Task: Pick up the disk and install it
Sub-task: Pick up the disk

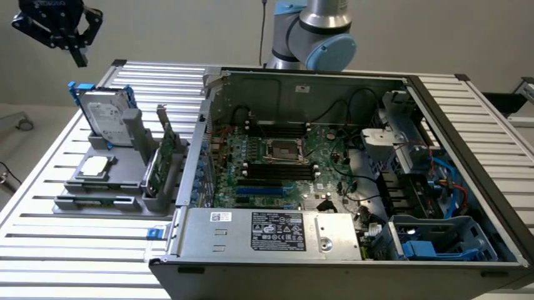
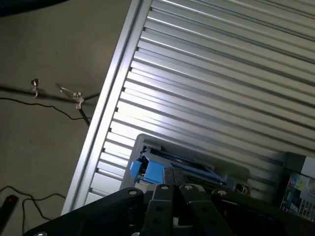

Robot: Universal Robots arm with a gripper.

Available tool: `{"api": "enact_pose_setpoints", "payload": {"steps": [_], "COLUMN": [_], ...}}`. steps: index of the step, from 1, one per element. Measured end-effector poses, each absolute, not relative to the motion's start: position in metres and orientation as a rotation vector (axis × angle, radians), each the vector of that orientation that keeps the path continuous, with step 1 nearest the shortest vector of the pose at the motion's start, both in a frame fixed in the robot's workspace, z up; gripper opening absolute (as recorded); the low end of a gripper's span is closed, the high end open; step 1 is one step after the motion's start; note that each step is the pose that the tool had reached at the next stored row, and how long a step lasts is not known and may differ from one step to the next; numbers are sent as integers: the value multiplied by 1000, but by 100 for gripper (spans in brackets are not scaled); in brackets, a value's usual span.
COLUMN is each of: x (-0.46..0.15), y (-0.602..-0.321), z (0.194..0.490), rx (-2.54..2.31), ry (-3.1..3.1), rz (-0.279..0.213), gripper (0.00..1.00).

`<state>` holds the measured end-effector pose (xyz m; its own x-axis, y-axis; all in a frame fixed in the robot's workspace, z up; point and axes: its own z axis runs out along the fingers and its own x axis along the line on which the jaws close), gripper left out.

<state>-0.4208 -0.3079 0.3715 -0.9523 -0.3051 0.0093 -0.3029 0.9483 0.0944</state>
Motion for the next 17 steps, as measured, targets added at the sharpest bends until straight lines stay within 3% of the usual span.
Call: {"api": "enact_pose_setpoints", "payload": {"steps": [17], "x": [-421], "y": [-308], "z": [372], "rx": [924], "ry": [-2960], "rz": [-132], "gripper": [11]}}
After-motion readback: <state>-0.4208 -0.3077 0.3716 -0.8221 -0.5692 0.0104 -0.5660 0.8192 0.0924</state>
